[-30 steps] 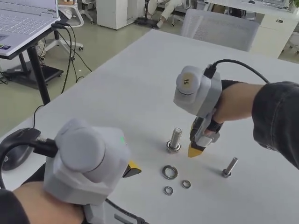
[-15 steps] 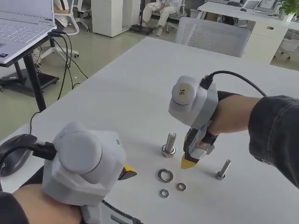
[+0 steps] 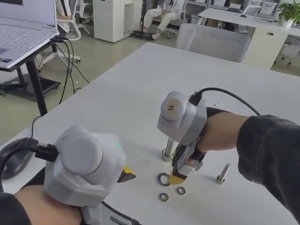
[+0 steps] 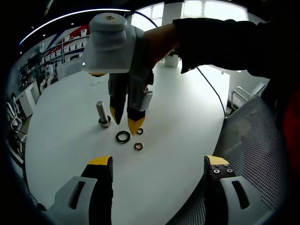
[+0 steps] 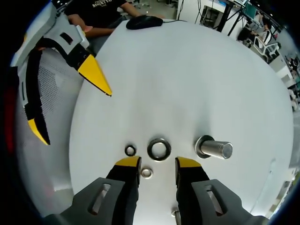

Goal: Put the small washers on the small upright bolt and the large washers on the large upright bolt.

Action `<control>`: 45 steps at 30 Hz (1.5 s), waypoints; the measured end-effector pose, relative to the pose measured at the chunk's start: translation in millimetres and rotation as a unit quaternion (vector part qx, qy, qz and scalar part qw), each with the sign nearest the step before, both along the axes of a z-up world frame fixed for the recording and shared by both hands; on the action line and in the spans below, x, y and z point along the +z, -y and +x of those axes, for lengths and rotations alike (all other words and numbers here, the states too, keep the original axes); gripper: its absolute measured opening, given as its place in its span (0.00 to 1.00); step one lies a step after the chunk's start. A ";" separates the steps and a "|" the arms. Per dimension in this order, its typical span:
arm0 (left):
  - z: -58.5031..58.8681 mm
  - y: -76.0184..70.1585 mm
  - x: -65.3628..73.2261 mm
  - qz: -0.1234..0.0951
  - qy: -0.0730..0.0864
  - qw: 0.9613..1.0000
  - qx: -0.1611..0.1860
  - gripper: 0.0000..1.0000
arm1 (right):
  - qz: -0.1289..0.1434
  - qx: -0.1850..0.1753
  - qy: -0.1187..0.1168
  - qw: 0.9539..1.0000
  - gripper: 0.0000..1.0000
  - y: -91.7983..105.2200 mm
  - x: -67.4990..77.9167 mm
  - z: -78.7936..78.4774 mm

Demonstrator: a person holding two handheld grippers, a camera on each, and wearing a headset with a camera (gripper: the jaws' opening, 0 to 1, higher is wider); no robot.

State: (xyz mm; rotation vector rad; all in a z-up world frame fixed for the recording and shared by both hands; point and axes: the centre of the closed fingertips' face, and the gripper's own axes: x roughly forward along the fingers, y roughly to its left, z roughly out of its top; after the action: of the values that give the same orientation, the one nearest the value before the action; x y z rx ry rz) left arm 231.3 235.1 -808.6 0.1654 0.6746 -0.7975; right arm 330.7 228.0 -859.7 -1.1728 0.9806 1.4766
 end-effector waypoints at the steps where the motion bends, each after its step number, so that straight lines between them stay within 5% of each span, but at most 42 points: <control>1: 0.1 -0.2 -0.2 0.000 0.000 1.000 0.000 0.79 | -0.001 0.001 0.001 1.000 0.31 -0.1 -1.7 -1.0; 18: -1.5 1.1 -5.2 -0.001 -0.002 1.000 0.001 0.78 | 0.001 0.005 0.005 1.000 0.30 -6.4 -21.2 -1.0; 45: -4.1 4.3 -5.4 -0.005 0.001 1.000 -0.001 0.78 | -0.003 0.012 0.016 1.000 0.25 -5.0 -22.9 -5.4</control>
State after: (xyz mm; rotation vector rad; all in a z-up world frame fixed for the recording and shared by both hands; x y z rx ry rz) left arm 227.2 230.8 -814.1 0.1569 0.6691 -0.8018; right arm 325.3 233.0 -882.5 -1.2122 0.9524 1.4698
